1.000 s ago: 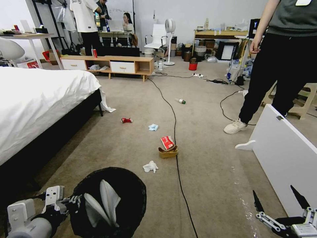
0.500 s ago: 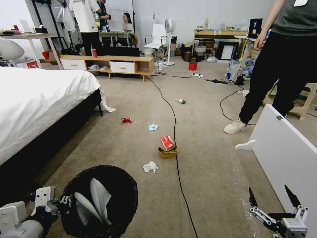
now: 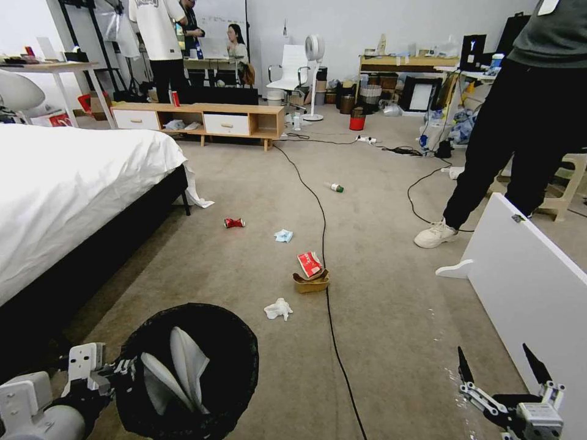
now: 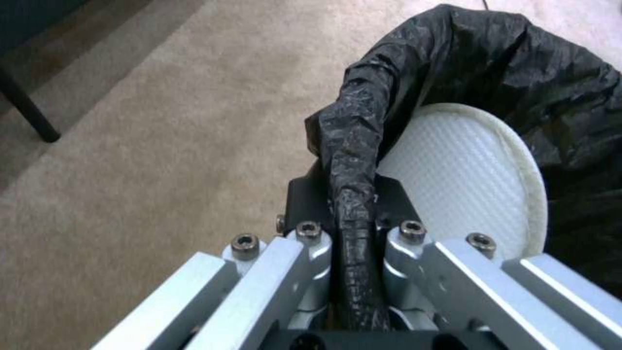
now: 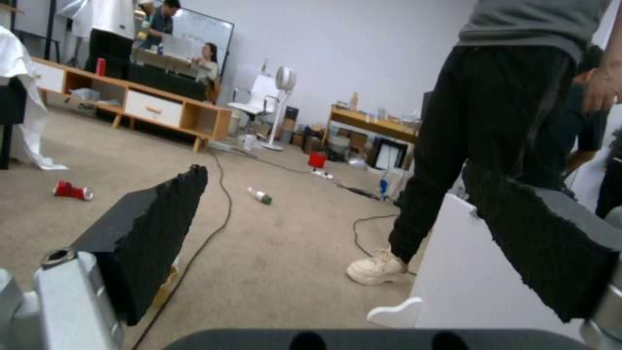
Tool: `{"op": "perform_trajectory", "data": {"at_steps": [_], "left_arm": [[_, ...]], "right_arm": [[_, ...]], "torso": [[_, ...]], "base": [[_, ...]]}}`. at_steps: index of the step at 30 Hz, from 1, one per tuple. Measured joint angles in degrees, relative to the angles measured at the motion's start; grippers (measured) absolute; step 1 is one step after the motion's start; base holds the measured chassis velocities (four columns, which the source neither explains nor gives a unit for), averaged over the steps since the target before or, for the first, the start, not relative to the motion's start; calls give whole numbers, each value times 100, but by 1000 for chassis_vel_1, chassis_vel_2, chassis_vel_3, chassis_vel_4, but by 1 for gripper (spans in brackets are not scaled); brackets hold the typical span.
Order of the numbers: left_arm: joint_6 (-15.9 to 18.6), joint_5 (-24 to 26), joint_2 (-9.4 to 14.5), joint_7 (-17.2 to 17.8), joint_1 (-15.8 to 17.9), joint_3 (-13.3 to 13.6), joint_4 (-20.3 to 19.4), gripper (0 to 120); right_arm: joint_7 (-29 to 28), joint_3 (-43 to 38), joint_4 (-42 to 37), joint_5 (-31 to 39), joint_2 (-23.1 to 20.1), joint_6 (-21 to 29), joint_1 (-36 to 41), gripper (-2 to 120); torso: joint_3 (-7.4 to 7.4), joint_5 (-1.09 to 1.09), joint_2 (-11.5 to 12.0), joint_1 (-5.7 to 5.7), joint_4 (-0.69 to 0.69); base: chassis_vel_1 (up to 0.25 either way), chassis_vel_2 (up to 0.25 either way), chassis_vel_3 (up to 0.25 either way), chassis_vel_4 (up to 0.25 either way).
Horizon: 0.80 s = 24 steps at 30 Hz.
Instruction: Pick up the trash bin and place the garbage on the floor into it.
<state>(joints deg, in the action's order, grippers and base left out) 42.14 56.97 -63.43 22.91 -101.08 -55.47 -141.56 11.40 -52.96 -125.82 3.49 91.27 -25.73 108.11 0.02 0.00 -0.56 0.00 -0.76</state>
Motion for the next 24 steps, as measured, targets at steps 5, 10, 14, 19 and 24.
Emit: {"op": "perform_trajectory", "data": {"at_steps": [5,10,14,19,24], "left_arm": [[0,229,-9,142,32,-456,109,4],[0,319,33,179,3,-599,144,4],[0,349,35,212,42,-679,159,4],[0,386,36,214,53,-711,165,4],[0,387,24,210,52,-714,161,4]], "right_arm": [[57,-9,-42,27,-29,-36,46,100],[93,-15,-57,41,-42,-51,62,100],[122,-19,-83,53,-43,-62,80,100],[136,-31,-91,63,-44,-72,88,100],[151,-49,-124,77,-48,-81,96,100]], "torso": [[0,0,0,0,0],[0,-1,0,1,0],[1,1,0,0,3],[0,-1,0,1,-2],[0,-1,0,1,0]], "base": [[-149,124,138,-136],[-157,164,167,-173],[-199,205,194,-213],[-259,231,244,-271],[-283,299,283,-279]]}}
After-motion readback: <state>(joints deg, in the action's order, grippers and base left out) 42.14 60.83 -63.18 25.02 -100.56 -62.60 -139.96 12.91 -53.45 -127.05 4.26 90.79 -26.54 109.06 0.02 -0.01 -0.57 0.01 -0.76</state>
